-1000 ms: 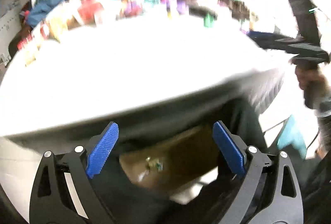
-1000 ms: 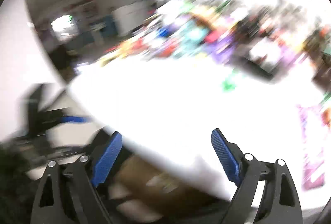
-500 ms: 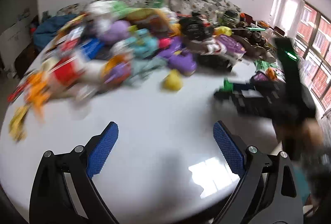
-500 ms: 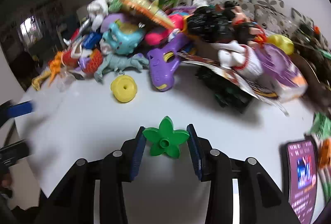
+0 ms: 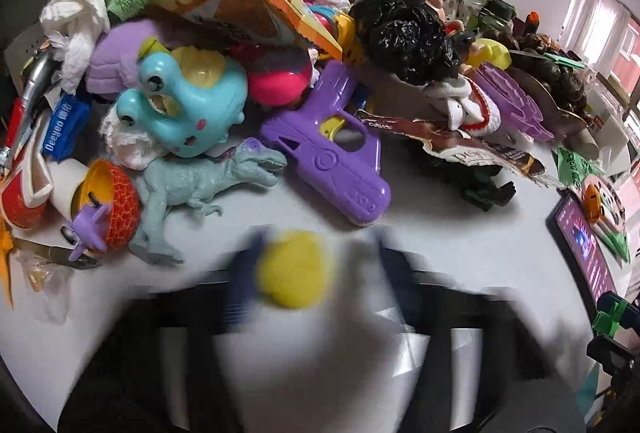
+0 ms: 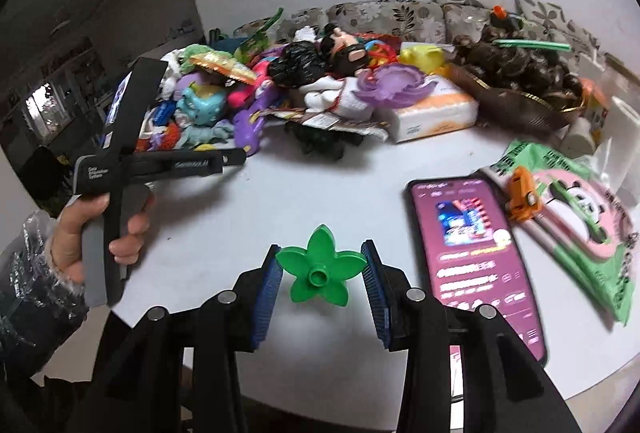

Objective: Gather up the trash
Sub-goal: 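Grasp the green flower block with the right tool while the left tool grasps the yellow cap, then lower both items into the cardboard box and open both tools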

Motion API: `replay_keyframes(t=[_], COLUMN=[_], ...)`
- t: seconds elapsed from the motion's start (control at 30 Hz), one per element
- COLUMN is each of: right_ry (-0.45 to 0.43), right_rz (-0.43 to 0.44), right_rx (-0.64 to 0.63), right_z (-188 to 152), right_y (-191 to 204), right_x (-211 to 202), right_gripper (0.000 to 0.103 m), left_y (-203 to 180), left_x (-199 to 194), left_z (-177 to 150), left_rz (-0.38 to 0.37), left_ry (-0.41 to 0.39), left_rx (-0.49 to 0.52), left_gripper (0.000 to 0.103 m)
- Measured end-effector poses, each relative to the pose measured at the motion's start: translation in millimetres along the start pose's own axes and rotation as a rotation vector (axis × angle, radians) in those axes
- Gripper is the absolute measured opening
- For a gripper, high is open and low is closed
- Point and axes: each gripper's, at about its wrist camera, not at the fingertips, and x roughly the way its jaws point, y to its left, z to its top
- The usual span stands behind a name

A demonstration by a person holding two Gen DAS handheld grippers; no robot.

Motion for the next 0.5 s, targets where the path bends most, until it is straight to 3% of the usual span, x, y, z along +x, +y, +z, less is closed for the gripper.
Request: replay_keyframes(t=[0.07, 0.2, 0.27, 0.37, 0.5], right_ry=[0.003, 0.015, 0.019, 0.025, 0.103], right_rz=[0.032, 0.106, 0.134, 0.213, 0.334], right_rx=[0.001, -0.01, -0.031, -0.088, -0.182], right_z=[-3, -7, -10, -27, -69], right_y=[8, 37, 54, 92, 135], right_x=[5, 16, 14, -3, -26], right_gripper=[0.04, 0.04, 0.04, 0.04, 0.04], left_y=[9, 17, 19, 25, 23], left_x=[-9, -47, -83, -131, -172], left_z=[-8, -39, -67, -107, -172], left_rz=[-0.039, 0.027, 0.054, 0.035, 0.042], left_ry=[0.003, -0.058, -0.093, -0.105, -0.066], left_rx=[-0.027, 0.004, 0.033, 0.042, 0.133], left_gripper=[0.027, 0.026, 0.026, 0.026, 0.027])
